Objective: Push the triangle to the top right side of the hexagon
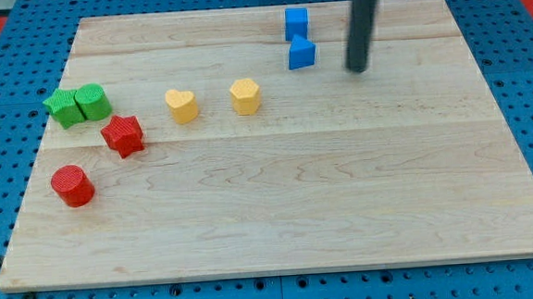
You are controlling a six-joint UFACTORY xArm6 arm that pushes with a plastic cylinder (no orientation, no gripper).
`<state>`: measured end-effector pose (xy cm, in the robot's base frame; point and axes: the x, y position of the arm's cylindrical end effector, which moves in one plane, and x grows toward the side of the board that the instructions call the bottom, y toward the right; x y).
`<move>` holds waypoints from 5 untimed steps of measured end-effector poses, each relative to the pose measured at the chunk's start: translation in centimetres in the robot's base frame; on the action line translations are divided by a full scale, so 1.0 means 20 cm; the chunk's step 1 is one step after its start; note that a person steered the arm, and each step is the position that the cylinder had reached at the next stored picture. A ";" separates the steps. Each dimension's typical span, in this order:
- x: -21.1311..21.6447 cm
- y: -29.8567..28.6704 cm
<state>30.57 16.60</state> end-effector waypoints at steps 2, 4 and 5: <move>-0.57 -0.01; -0.24 -0.57; 0.03 -0.49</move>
<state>31.27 6.83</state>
